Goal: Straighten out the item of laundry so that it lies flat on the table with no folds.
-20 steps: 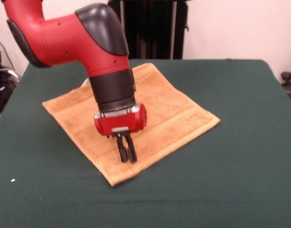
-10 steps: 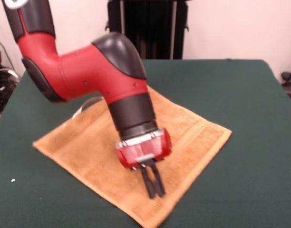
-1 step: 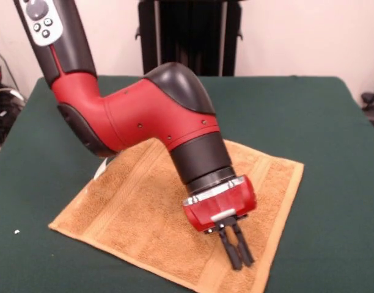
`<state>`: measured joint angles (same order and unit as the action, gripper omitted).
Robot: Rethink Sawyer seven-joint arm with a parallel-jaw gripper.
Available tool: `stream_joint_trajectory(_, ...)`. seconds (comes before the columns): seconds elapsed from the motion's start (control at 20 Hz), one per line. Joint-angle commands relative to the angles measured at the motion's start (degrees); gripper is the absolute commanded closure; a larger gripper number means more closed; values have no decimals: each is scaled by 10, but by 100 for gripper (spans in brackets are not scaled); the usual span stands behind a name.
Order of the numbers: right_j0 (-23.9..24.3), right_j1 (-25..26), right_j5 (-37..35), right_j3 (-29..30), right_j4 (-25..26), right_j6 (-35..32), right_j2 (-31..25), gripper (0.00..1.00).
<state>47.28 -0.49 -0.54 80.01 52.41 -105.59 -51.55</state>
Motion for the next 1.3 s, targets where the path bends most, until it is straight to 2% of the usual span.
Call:
stream_joint_trajectory(0.05,-37,-13,14,-25,10,-28,7,100)
stream_joint_trajectory(0.1,-40,-17,19,-20,5,-37,14,100)
stream_joint_trajectory(0.3,-86,-85,66,12,-52,-110,110,100)
stream_joint_trajectory(0.45,-80,-85,60,25,-67,-105,111,100)
stream_joint_trajectory(0.5,-100,-96,101,32,-105,-119,152,0)
stream_joint_trajectory(0.7,-134,-124,117,44,-152,-140,210,0)
stream_joint_trajectory(0.95,-121,-119,109,55,-169,-113,198,0)
stream_joint_trajectory(1.1,-123,-137,84,67,-183,-105,209,0)
stream_joint_trajectory(1.3,-121,-221,45,144,-211,-112,244,0)
